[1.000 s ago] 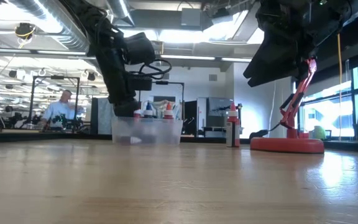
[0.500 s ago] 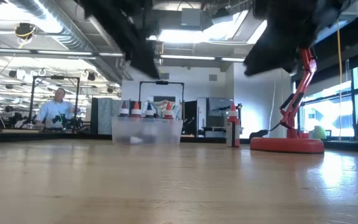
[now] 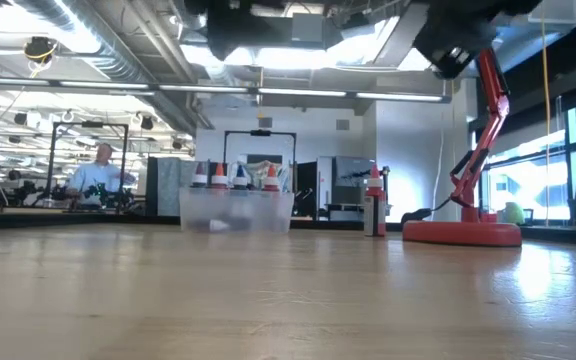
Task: Pick & Place food coloring
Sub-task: Put the small black food coloring bottle into the transparent bin
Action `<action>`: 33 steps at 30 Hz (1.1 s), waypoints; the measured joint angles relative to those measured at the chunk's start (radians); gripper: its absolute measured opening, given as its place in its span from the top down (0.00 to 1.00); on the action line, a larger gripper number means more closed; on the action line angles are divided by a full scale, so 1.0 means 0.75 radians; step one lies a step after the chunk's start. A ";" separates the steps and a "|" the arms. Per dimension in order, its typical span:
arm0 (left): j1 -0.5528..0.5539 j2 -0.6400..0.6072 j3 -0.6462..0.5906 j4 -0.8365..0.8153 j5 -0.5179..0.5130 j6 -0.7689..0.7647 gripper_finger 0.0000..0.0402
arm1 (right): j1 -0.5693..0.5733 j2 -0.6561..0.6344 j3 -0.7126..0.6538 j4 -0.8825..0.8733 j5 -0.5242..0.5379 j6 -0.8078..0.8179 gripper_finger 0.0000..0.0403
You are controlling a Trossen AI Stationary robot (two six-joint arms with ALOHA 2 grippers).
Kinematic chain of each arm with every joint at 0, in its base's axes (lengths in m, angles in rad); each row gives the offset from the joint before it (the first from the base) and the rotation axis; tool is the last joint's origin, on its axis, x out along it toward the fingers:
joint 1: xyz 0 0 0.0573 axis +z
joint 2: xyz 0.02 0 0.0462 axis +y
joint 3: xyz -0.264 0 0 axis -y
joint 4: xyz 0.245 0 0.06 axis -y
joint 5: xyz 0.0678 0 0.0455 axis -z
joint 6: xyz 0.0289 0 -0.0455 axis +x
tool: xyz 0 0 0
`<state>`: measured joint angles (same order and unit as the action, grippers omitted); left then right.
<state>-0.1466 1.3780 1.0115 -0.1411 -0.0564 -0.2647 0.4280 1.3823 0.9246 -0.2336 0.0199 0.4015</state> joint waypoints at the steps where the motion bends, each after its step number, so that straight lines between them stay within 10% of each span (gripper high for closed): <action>1: -0.039 0.016 0.001 0.046 -0.020 -0.014 0.53 | 0.018 0.000 0.011 -0.019 -0.002 -0.014 0.65; 12: -0.285 0.215 0.001 0.441 -0.185 -0.039 0.53 | 0.343 0.000 0.075 -0.400 0.025 0.239 0.65; 21: -0.271 0.311 0.001 0.482 -0.284 -0.084 0.53 | 0.675 0.000 0.075 -0.557 0.069 0.678 0.65; 33: -0.218 0.383 0.001 0.560 -0.295 -0.087 0.53 | 0.808 0.195 0.074 -0.561 0.250 0.712 0.65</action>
<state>-0.3102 1.6650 1.0122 0.2786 -0.2778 -0.3298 1.0342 1.5286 0.9802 -0.6540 0.2077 0.9353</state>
